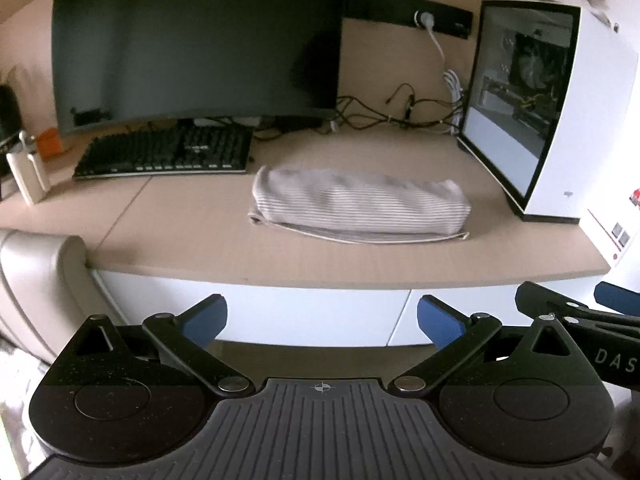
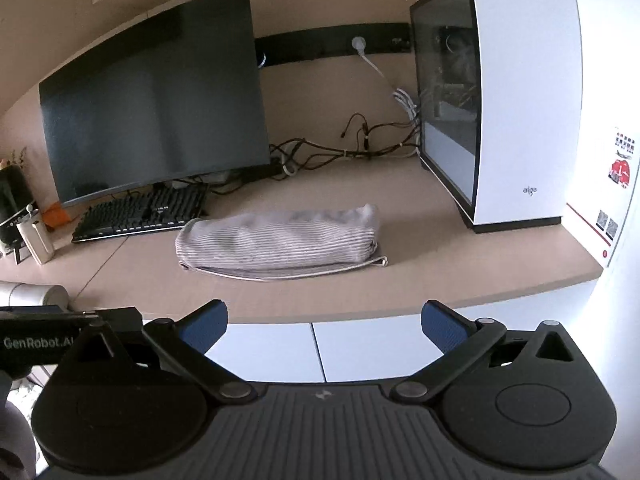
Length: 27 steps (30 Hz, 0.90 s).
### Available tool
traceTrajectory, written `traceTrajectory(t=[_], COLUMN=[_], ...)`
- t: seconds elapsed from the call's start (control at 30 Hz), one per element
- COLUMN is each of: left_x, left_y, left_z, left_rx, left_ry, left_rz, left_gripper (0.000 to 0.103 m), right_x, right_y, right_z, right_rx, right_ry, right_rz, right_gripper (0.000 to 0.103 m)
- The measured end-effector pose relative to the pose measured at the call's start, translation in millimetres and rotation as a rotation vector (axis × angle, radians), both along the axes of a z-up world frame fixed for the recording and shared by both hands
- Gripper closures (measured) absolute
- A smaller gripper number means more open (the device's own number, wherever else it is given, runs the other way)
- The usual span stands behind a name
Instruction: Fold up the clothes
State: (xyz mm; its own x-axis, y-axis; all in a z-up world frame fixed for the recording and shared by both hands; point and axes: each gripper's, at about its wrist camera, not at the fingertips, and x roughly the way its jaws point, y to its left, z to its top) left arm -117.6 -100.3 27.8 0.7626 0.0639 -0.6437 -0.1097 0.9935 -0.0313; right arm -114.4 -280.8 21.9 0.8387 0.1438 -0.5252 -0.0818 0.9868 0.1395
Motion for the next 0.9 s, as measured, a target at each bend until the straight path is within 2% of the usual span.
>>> traceTrajectory(t=[0.9], left_x=[3.0], left_y=[-0.3], left_z=[-4.1], left_rx=[0.016], left_ry=[0.03], left_rz=[-0.007], left_gripper=[0.0], right_x=[6.6], right_y=[-2.6], right_z=[-6.7], right_rx=[0.022], right_ry=[0.057], right_rz=[0.009], right_gripper=[0.0])
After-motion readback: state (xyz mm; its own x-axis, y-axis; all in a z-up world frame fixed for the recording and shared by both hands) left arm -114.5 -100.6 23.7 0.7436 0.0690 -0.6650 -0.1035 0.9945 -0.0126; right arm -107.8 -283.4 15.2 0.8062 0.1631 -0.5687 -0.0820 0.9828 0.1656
